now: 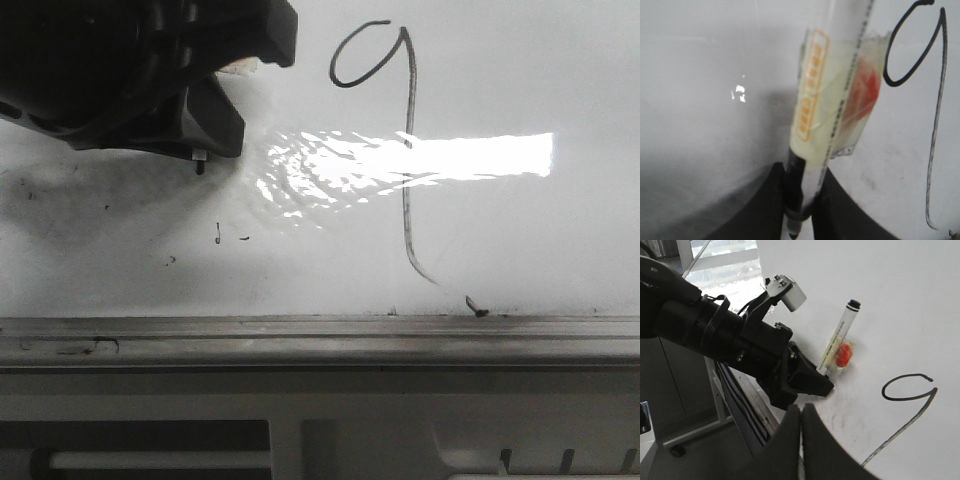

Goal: Write number 9 on whiteboard

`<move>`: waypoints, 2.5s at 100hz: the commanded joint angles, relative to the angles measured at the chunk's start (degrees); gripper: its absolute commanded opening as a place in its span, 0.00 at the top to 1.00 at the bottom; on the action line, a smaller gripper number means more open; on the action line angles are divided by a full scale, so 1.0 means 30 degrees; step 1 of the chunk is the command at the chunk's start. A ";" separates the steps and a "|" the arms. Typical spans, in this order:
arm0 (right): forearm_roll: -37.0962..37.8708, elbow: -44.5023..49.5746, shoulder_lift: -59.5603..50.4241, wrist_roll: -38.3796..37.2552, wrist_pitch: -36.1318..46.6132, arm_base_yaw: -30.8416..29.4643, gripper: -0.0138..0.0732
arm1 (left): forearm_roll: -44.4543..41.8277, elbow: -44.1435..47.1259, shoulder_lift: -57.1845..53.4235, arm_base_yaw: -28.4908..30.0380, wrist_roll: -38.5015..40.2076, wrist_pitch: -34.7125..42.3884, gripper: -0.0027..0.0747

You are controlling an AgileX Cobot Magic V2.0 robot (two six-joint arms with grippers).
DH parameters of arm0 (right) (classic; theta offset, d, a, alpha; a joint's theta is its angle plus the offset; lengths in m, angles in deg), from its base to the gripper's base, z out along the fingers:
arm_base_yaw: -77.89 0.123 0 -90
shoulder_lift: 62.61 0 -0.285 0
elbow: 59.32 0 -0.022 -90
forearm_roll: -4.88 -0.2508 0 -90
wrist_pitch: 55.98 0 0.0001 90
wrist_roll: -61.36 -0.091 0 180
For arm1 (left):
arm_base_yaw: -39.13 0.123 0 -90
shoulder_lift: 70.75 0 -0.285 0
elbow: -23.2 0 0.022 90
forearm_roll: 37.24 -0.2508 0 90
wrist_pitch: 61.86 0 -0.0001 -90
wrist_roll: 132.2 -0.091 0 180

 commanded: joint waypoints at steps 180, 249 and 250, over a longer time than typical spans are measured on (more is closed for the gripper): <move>0.1345 0.6367 -0.7938 0.0056 0.1745 -0.0747 0.91 | 0.0435 0.5476 -1.2752 -0.7989 -0.1270 0.1451 0.99; 0.1345 0.6678 -0.8034 0.0056 0.1463 -0.0747 0.92 | -0.3060 0.6370 -1.3545 -0.7871 -0.1473 0.4067 0.99; 0.1345 0.6678 -0.8034 0.0056 0.1463 -0.0747 0.92 | -0.3912 0.6433 -1.3590 -0.7824 -0.1473 0.4157 0.99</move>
